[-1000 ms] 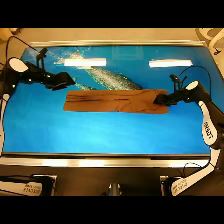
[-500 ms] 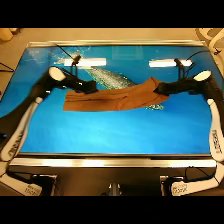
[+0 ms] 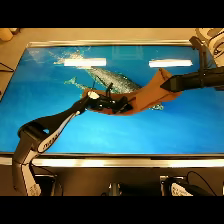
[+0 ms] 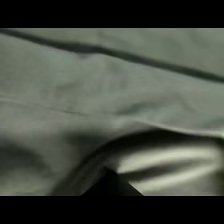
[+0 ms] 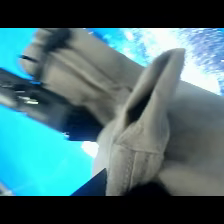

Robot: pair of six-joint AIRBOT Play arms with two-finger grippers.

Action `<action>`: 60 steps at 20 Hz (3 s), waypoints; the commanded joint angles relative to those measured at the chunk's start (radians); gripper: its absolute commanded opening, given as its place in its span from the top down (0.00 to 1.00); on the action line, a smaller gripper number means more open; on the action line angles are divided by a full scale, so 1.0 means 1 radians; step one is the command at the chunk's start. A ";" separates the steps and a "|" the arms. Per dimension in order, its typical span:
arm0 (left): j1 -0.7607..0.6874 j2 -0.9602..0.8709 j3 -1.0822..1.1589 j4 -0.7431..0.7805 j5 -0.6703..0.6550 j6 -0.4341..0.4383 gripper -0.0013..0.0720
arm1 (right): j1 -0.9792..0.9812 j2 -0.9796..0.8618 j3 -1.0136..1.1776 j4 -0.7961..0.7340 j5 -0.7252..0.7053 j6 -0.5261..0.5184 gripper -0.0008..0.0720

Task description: Fold the shirts.

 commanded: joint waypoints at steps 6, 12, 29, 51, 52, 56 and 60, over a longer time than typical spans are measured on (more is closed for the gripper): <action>-0.042 0.041 0.000 0.010 0.058 0.092 0.96 | 0.022 0.068 0.000 -0.042 0.019 0.000 0.96; 0.231 0.413 0.000 0.815 -0.071 -0.106 0.95 | 0.238 -0.134 0.000 0.064 -0.262 0.002 0.96; 0.557 0.875 -0.037 0.938 -0.166 -0.090 0.95 | 0.438 -0.531 0.001 0.574 -0.508 -0.144 0.03; 0.556 0.873 -0.038 0.953 -0.172 -0.093 0.95 | 0.230 -0.539 -0.093 0.339 -0.405 0.079 0.96; 0.556 0.871 -0.038 0.953 -0.172 -0.093 0.95 | 0.207 -0.533 -0.059 0.396 -0.394 0.015 0.96; 0.556 0.868 -0.039 0.952 -0.173 -0.094 0.95 | 0.037 -0.526 0.123 0.409 -0.318 -0.008 0.96; 0.556 0.868 -0.039 0.952 -0.174 -0.094 0.95 | -0.190 -0.504 0.161 0.359 -0.222 -0.004 0.96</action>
